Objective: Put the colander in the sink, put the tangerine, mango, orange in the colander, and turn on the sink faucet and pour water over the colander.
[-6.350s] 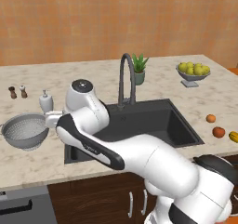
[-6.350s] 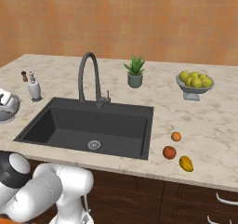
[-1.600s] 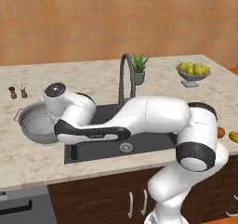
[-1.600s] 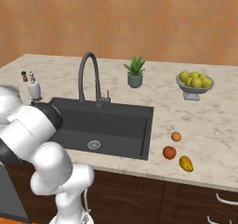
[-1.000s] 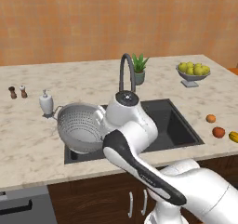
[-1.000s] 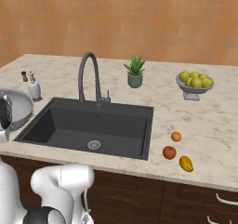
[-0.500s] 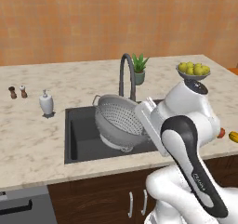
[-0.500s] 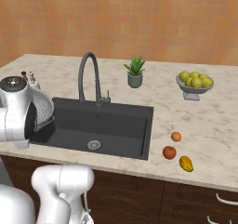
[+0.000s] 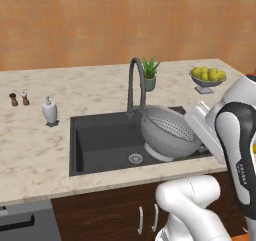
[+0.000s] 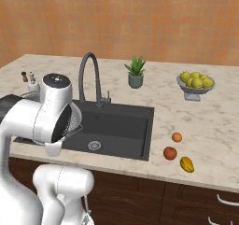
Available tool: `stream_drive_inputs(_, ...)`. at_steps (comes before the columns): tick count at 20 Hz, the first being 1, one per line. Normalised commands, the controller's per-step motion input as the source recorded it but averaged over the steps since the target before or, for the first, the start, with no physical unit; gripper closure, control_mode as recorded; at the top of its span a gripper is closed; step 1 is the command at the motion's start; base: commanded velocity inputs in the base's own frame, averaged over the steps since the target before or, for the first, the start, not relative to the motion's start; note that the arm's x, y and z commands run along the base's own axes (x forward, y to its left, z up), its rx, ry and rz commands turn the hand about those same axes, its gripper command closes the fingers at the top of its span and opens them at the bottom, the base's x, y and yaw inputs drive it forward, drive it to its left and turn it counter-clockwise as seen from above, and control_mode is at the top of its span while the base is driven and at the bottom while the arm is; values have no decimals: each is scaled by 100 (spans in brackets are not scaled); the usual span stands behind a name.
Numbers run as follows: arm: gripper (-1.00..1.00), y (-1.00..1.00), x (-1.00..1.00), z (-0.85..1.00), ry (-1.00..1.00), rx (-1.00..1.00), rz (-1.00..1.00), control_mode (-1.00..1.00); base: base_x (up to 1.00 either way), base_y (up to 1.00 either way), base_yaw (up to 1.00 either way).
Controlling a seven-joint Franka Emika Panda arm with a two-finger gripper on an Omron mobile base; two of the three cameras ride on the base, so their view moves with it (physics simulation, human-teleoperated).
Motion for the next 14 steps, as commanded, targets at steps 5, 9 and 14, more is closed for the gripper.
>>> stream_drive_inputs(5,100,-100,0,0,0,0,-5,-100,0,0,0)
stream_drive_inputs(9,100,-100,1,0,0,0,-9,-100,0,0,0)
stream_drive_inputs(14,100,-88,29,0,1,0,-3,-100,0,0,0)
